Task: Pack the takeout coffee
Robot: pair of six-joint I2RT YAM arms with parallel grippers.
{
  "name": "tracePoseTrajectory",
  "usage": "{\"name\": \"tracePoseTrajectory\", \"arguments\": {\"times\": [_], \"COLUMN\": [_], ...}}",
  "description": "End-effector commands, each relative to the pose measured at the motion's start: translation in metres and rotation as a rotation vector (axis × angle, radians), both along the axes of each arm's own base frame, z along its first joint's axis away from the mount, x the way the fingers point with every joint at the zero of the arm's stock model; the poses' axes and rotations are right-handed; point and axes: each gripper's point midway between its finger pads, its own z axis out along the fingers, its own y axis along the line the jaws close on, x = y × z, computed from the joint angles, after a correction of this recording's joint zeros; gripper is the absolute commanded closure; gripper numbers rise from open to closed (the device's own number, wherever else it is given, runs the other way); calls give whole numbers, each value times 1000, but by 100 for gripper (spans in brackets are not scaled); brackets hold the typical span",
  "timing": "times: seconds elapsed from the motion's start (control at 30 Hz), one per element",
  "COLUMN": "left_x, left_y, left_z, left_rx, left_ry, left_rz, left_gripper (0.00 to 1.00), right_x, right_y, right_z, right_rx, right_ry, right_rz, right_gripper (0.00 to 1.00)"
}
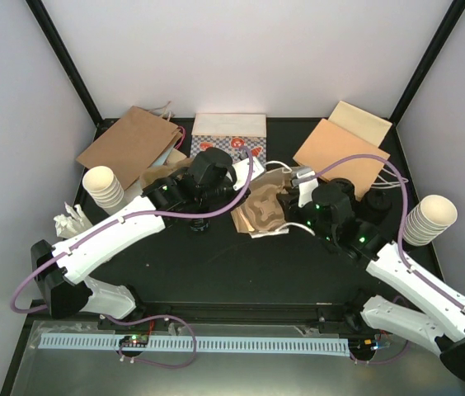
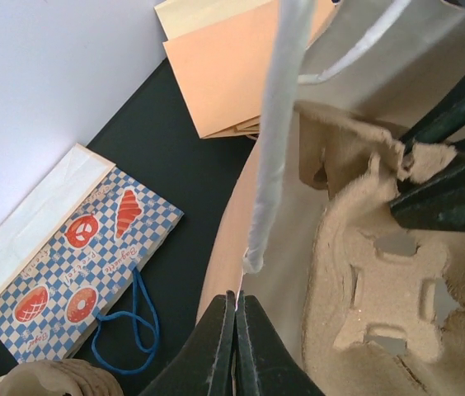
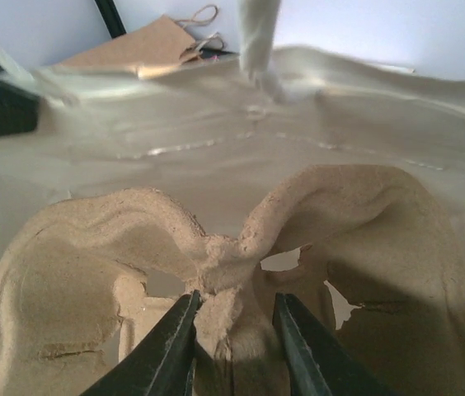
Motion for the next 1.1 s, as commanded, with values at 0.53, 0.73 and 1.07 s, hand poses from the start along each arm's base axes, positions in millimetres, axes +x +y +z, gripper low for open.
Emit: {"name": "tracePoseTrajectory", "arguments": {"times": [0.53, 0.73, 1.07], "left_x": [-25, -30, -30], "left_y": [-30, -32, -30], "left_z": [17, 18, 10], "left_rx": [-90, -83, 5], "left_ry": [40, 24, -46], "left_rz": [-42, -24, -9], "left_gripper": [98, 98, 98], "right_x": [-1, 2, 14], "right_y": [12, 8, 16], "right_z": [-51, -66, -56], "right_rx": [-71, -127, -174], "right_ry": [-28, 6, 89], "right_rz": [26, -12, -47], "right_gripper": [75, 75, 75]}}
